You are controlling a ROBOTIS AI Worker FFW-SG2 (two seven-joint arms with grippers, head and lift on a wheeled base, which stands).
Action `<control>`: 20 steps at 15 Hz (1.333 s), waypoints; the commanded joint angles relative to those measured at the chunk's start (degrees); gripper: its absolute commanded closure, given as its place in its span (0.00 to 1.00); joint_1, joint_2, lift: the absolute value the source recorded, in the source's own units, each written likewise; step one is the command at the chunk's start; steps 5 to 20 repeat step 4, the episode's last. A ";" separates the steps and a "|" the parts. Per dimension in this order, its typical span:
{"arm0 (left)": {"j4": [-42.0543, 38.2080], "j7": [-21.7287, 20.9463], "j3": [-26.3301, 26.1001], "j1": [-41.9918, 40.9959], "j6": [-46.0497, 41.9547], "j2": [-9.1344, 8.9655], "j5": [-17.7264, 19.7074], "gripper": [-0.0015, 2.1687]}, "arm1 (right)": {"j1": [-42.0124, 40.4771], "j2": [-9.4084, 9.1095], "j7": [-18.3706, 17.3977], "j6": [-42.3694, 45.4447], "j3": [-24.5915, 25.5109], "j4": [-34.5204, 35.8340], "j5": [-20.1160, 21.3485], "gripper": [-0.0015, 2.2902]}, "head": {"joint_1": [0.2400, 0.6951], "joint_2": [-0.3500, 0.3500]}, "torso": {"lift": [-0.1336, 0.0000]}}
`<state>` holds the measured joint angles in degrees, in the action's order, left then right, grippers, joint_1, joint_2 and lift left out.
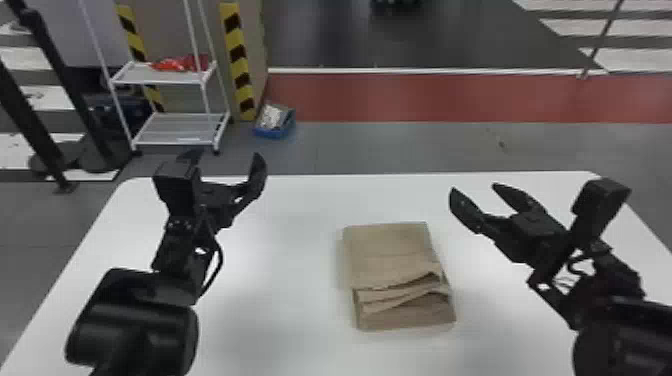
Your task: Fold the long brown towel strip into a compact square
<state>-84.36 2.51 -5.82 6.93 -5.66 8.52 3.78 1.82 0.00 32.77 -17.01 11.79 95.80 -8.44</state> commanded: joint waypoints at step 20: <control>-0.28 -0.05 0.11 -0.33 0.18 0.00 0.18 0.01 | -0.42 -0.05 -1.48 0.87 -0.27 -0.44 0.00 0.03 | 0.88 0.52 | 0.07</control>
